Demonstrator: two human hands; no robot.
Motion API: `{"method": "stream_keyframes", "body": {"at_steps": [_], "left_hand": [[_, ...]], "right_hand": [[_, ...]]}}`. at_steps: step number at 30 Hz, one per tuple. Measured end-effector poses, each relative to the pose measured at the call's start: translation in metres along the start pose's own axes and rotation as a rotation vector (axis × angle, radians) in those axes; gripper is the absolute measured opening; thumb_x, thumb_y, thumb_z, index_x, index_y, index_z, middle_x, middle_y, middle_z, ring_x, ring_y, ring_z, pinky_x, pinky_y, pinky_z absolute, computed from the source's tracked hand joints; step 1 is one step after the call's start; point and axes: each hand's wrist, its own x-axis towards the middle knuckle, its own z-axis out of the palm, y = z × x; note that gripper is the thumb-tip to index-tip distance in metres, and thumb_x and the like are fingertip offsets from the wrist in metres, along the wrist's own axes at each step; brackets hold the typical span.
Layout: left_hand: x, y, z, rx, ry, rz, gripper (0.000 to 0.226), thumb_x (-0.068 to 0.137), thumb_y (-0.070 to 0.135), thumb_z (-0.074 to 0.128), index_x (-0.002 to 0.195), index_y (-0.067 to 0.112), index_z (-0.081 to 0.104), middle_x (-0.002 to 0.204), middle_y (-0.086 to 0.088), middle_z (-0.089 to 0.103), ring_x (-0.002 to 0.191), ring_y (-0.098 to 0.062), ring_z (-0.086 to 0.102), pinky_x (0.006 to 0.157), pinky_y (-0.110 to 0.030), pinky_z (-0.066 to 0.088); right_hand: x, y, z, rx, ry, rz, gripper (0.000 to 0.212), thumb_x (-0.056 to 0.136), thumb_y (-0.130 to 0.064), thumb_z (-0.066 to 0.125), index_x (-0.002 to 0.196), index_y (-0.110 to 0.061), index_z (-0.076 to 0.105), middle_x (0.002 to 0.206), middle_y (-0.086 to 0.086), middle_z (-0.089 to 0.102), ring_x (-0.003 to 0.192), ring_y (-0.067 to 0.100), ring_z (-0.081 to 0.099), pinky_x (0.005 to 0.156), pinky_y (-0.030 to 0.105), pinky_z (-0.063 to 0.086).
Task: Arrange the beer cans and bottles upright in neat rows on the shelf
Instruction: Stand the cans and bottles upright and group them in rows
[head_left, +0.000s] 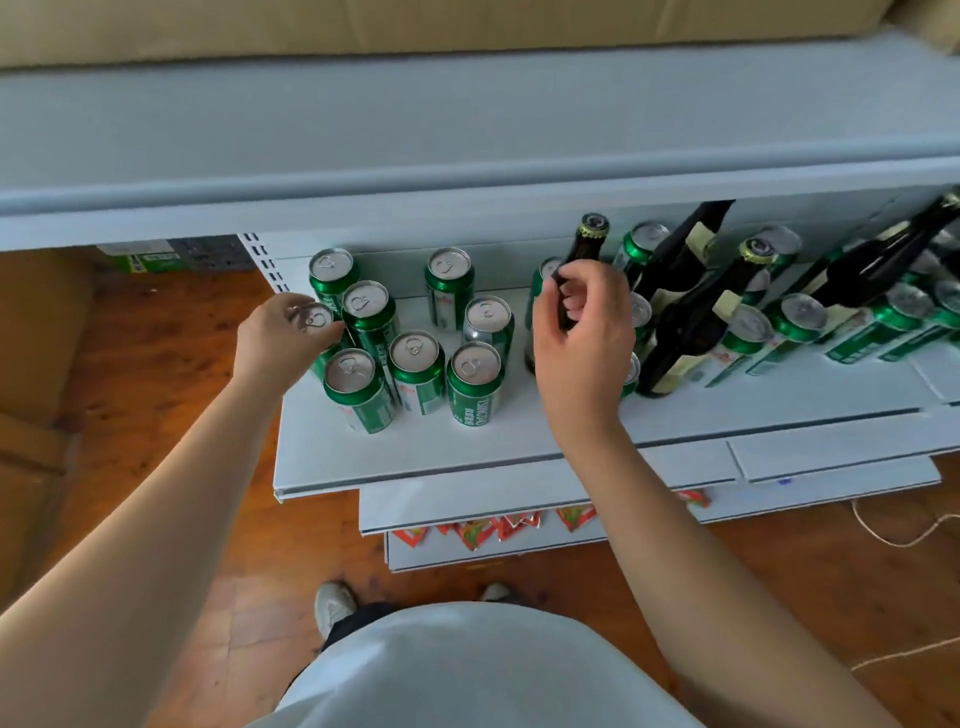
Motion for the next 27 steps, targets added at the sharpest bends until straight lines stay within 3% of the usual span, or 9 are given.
{"method": "stream_keyframes", "body": {"at_steps": [3, 6, 9, 11, 13, 19, 21, 24, 27], "left_hand": [[-0.001, 0.001, 0.002, -0.017, 0.008, -0.012, 0.059, 0.078, 0.047, 0.077, 0.125, 0.017, 0.061, 0.119, -0.006, 0.065, 0.101, -0.023, 0.06, 0.084, -0.038, 0.054], [0.001, 0.006, 0.001, -0.011, -0.042, -0.076, 0.066, 0.077, 0.05, 0.077, 0.129, 0.016, 0.056, 0.126, -0.009, 0.061, 0.107, -0.027, 0.059, 0.089, -0.042, 0.054], [-0.009, 0.02, -0.001, 0.022, 0.065, -0.149, 0.069, 0.079, 0.049, 0.075, 0.132, 0.013, 0.047, 0.131, -0.013, 0.051, 0.114, -0.031, 0.053, 0.093, -0.045, 0.05], [-0.025, 0.04, 0.0, 0.043, 0.285, 0.028, 0.044, 0.086, 0.034, 0.066, 0.123, 0.013, 0.053, 0.124, -0.012, 0.052, 0.111, -0.029, 0.051, 0.092, -0.042, 0.049], [-0.039, 0.072, 0.007, -0.053, 0.341, 0.252, 0.022, 0.09, 0.021, 0.059, 0.111, 0.013, 0.061, 0.114, -0.007, 0.057, 0.098, -0.021, 0.057, 0.083, -0.033, 0.05], [-0.036, 0.161, 0.046, -0.278, -0.076, 0.45, 0.026, 0.096, 0.013, 0.051, 0.113, 0.015, 0.07, 0.113, -0.001, 0.071, 0.098, -0.011, 0.066, 0.09, -0.025, 0.052], [-0.025, 0.18, 0.062, -0.231, -0.174, 0.412, 0.028, 0.096, 0.024, 0.051, 0.115, 0.016, 0.071, 0.113, -0.001, 0.072, 0.1, -0.014, 0.067, 0.093, -0.029, 0.052], [0.013, 0.189, 0.091, -0.035, -0.314, 0.341, 0.055, 0.083, 0.06, 0.043, 0.119, 0.027, 0.067, 0.119, 0.003, 0.07, 0.109, -0.022, 0.066, 0.099, -0.039, 0.05], [0.037, 0.2, 0.117, 0.14, -0.566, 0.397, 0.042, 0.098, 0.04, 0.045, 0.139, 0.032, 0.052, 0.139, 0.004, 0.056, 0.128, -0.02, 0.053, 0.105, -0.031, 0.045]], "right_hand": [[0.013, 0.014, -0.003, -0.061, -0.004, 0.126, 0.045, 0.087, -0.025, 0.068, 0.119, 0.002, 0.052, 0.11, 0.015, 0.053, 0.099, 0.024, 0.052, 0.087, 0.018, 0.038], [0.028, 0.026, 0.005, -0.05, -0.154, 0.208, 0.072, 0.084, -0.037, 0.071, 0.137, 0.001, 0.041, 0.13, 0.016, 0.05, 0.121, 0.027, 0.049, 0.098, 0.015, 0.03], [0.039, 0.038, 0.013, -0.034, -0.323, 0.236, 0.056, 0.088, -0.036, 0.068, 0.129, -0.002, 0.047, 0.117, 0.012, 0.06, 0.11, 0.025, 0.057, 0.087, 0.024, 0.042], [0.041, 0.044, 0.012, -0.065, -0.327, 0.213, 0.036, 0.091, -0.029, 0.065, 0.113, -0.003, 0.053, 0.101, 0.01, 0.064, 0.095, 0.026, 0.06, 0.072, 0.023, 0.036], [0.039, 0.048, 0.007, -0.052, -0.319, 0.171, 0.031, 0.092, -0.027, 0.064, 0.107, -0.002, 0.054, 0.095, 0.01, 0.064, 0.089, 0.026, 0.061, 0.069, 0.023, 0.035], [0.031, 0.042, -0.006, -0.034, -0.485, 0.085, 0.039, 0.09, -0.034, 0.066, 0.11, -0.003, 0.054, 0.097, 0.01, 0.065, 0.089, 0.026, 0.062, 0.072, 0.031, 0.045], [0.03, 0.042, -0.009, -0.035, -0.56, 0.102, 0.043, 0.087, -0.038, 0.069, 0.111, -0.006, 0.055, 0.097, 0.008, 0.066, 0.09, 0.026, 0.062, 0.072, 0.03, 0.043], [0.025, 0.048, -0.02, -0.026, -0.625, 0.109, 0.059, 0.084, -0.037, 0.073, 0.13, -0.007, 0.052, 0.118, 0.009, 0.063, 0.11, 0.024, 0.057, 0.089, 0.028, 0.04], [0.015, 0.06, -0.042, -0.023, -0.536, 0.125, 0.048, 0.093, -0.024, 0.062, 0.136, -0.007, 0.049, 0.131, 0.007, 0.058, 0.122, 0.021, 0.052, 0.1, 0.026, 0.038]]}}
